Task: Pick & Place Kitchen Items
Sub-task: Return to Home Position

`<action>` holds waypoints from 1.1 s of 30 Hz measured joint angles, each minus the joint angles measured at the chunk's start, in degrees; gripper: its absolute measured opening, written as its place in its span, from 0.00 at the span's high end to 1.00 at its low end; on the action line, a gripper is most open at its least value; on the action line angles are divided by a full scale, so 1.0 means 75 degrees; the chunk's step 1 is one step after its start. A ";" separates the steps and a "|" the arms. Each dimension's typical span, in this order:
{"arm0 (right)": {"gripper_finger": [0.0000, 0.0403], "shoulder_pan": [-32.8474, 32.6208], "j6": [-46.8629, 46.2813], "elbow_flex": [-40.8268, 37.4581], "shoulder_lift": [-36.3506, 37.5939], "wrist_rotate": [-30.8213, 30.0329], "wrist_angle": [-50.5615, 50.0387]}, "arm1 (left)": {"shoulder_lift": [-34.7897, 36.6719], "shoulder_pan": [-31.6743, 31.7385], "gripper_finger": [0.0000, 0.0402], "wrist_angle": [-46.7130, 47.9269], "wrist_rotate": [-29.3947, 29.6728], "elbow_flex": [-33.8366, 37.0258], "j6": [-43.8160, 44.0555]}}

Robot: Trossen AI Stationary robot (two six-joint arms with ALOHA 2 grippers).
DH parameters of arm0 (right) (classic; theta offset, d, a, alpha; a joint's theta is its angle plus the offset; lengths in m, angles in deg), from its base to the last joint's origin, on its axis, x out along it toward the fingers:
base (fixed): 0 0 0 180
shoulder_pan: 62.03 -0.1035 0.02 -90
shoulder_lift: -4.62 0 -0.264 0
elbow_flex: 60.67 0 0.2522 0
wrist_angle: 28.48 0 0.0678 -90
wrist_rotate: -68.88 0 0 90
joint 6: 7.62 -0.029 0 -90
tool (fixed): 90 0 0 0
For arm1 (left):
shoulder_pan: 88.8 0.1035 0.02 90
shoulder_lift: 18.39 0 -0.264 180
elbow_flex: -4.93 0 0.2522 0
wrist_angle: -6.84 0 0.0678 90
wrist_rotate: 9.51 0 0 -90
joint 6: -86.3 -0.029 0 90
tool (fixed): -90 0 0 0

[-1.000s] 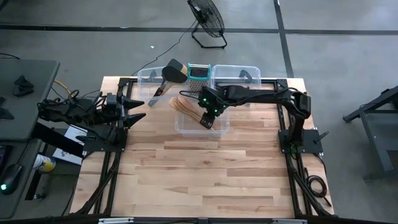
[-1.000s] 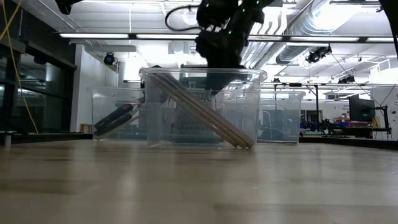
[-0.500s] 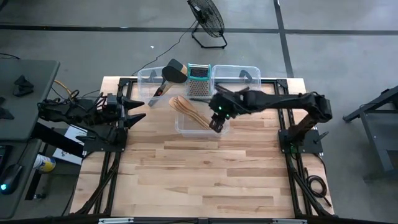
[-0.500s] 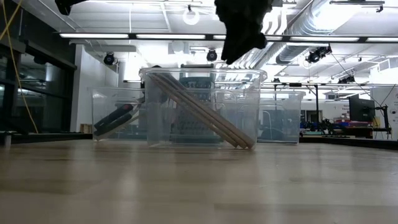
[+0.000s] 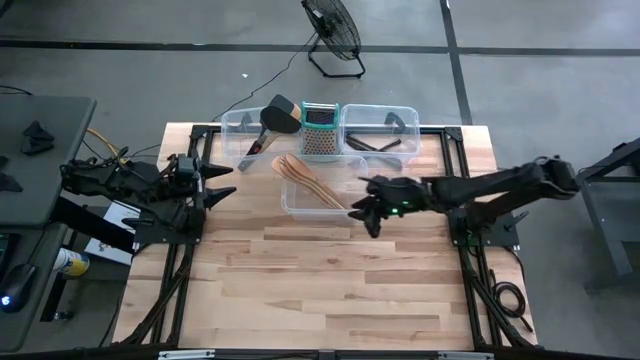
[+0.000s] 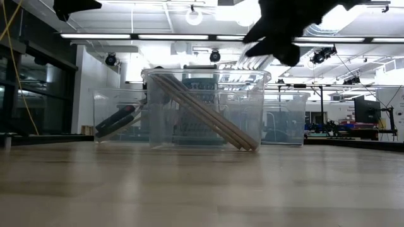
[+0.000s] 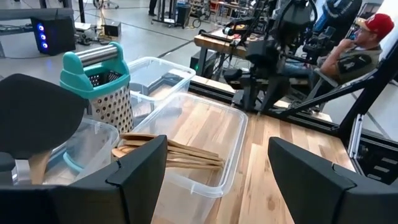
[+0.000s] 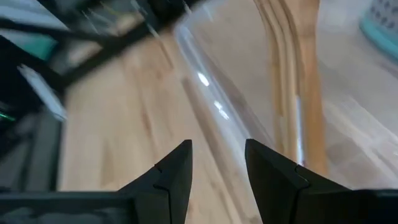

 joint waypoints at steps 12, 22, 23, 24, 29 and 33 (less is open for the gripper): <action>0.65 -0.0261 0.0134 -0.3136 0.2905 -0.0228 0.3786 | 0.0022 0.0000 0.31 -0.0308 0.0000 0.0316 -0.0189; 0.65 -0.0079 0.0263 -0.5070 0.5433 -0.0134 0.4926 | 0.0783 0.0000 0.31 -0.2640 -0.0233 0.2331 -0.0236; 0.65 -0.0079 0.0303 -0.5135 0.5666 -0.0134 0.4803 | 0.0882 0.0000 0.31 -0.2647 -0.0236 0.2432 -0.0236; 0.65 -0.0079 0.0326 -0.5190 0.5908 -0.0137 0.4662 | 0.0986 0.0000 0.31 -0.2656 -0.0234 0.2523 -0.0234; 0.65 -0.0079 0.0339 -0.5275 0.7055 -0.0508 0.3413 | 0.1652 0.0000 0.31 -0.2712 -0.0250 0.2866 -0.0204; 0.65 -0.0079 0.0480 -0.5279 0.7804 -0.0736 0.2817 | 0.2306 0.0000 0.31 -0.2713 -0.0248 0.3248 -0.0204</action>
